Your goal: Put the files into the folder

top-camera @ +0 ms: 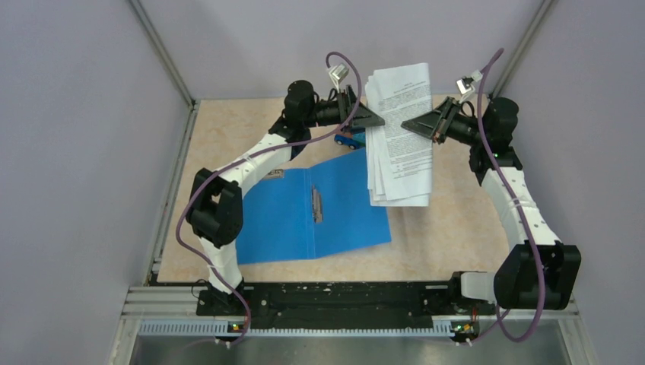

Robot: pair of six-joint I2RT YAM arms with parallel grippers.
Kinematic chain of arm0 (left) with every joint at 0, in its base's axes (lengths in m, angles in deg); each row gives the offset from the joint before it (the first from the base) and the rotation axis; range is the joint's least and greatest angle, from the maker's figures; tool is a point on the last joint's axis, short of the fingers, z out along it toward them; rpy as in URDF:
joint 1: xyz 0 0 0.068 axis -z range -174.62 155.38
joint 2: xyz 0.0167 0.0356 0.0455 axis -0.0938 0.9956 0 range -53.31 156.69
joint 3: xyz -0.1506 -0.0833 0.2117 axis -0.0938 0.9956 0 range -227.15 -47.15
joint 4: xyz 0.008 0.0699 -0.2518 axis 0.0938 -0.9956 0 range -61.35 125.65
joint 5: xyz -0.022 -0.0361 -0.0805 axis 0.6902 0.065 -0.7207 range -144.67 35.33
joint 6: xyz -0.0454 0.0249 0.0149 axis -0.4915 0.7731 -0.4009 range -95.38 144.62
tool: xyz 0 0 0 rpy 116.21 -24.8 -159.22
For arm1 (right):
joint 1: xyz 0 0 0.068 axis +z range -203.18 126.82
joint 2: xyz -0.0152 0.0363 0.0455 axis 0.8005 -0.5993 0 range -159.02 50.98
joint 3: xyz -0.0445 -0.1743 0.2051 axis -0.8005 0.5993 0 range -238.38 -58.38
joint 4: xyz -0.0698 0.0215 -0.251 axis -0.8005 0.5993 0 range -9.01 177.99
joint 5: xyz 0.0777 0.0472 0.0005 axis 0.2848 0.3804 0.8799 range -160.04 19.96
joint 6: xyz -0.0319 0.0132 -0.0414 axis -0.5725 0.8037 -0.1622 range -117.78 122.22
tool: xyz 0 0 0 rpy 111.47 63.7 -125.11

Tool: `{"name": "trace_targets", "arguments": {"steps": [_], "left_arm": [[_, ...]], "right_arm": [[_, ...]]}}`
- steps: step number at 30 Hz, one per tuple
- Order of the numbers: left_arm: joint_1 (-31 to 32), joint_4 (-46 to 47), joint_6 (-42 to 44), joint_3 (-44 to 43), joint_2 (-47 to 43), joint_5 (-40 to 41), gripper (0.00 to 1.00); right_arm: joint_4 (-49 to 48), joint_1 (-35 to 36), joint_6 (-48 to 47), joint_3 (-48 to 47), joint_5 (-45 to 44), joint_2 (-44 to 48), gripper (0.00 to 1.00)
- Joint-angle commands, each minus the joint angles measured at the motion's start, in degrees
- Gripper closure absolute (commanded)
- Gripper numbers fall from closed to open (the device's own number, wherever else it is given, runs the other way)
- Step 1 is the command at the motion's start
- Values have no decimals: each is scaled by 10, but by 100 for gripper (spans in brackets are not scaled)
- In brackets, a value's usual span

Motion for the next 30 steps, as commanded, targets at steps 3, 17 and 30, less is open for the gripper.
{"name": "trace_targets", "arguments": {"steps": [3,17,30], "left_arm": [[3,-87,91,-2,-53,35,55],[11,-102,115,-10,-72,34,81],[32,-398,444,-67,-160,80,100]], "right_arm": [[-50,7,12,-17,13,24,85],[30,36,-59,-24,-25,32,85],[28,36,-138,-17,-20,75,25]]}}
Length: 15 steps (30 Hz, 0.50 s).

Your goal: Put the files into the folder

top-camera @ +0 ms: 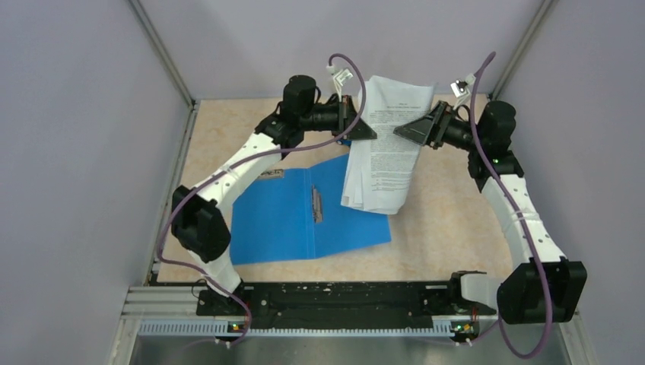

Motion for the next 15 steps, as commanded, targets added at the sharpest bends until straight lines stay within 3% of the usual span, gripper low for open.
{"name": "trace_targets", "arguments": {"steps": [1,7,15], "left_arm": [[14,-107,191,-21,-117,16,100],[44,-197,352,-19,-216,27,100],[53,-226,418,-27,-284,3,100]], "right_arm": [[-55,4,-39,-15,14,38,20],[-130,4,-57,-5,29,71,5],[-314,4,8,28,85,128,1]]}}
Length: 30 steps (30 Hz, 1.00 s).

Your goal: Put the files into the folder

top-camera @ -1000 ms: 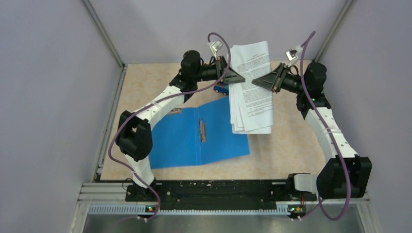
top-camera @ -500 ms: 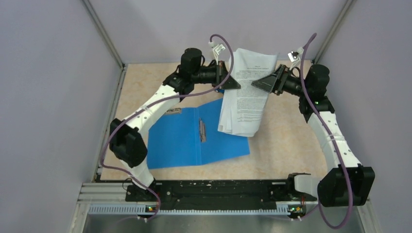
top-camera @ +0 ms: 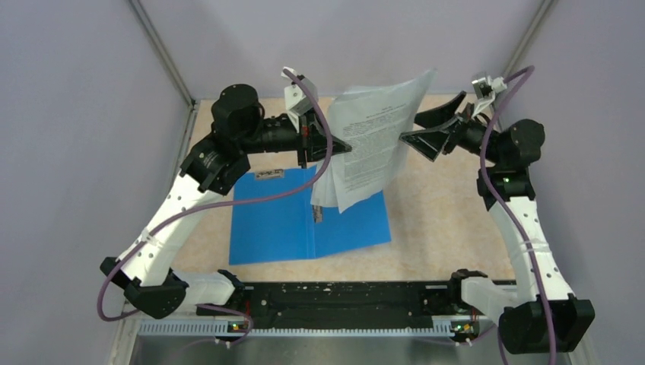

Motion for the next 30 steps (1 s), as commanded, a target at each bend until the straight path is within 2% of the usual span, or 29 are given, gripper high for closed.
{"name": "trace_targets", "arguments": {"steps": [1,10,14,18,20,24,30], "left_arm": [[4,-31,71,-29,-18,-11,100],[13,-21,64,-51,-24,-17,100],[13,-7,64,-54,-19,-9,100],[12,1,58,-59,-12,31,100],[10,6,54,-61,-7,34,100],[10,-16,73,-79,-13,-18,100],[10,-46,96,-94,-27,-33,100]], "right_arm": [[-134,3,26,0,41,36,1],[-318,12,145,23,88,46,1],[-339,40,151,22,98,32,1],[-363,44,166,29,96,26,1],[-352,43,155,33,85,28,4],[-194,44,28,36,39,48,3],[-216,43,36,41,45,42,1]]}}
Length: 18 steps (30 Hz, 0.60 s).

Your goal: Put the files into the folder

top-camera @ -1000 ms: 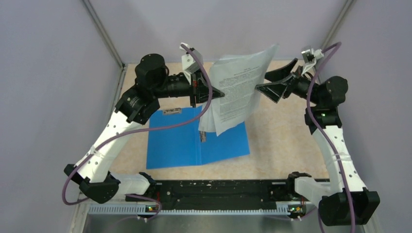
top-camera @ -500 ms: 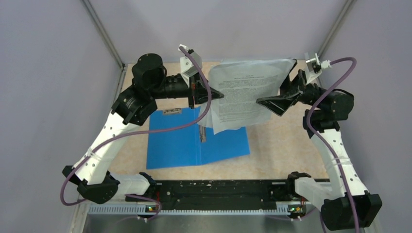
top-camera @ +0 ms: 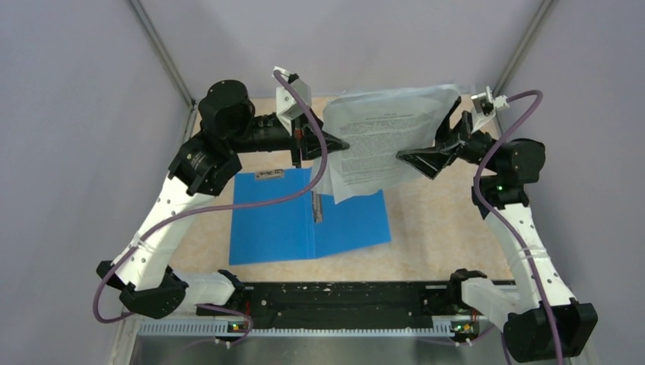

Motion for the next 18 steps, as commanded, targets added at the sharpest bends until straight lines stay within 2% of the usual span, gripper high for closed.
{"name": "trace_targets", "arguments": {"steps": [1,9,14,18], "left_arm": [[0,-4,21,-39,-20,-31,100],[-1,-25,45,-58,-41,-17,100],[0,-26,50,-55,-42,4,100],[-1,-23,50,-55,-40,0,100]], "right_arm": [[3,6,-28,-8,-3,3,1],[-10,6,-18,-22,20,6,1],[-108,6,57,-33,45,-10,1],[-242,7,155,-47,56,-45,1]]}}
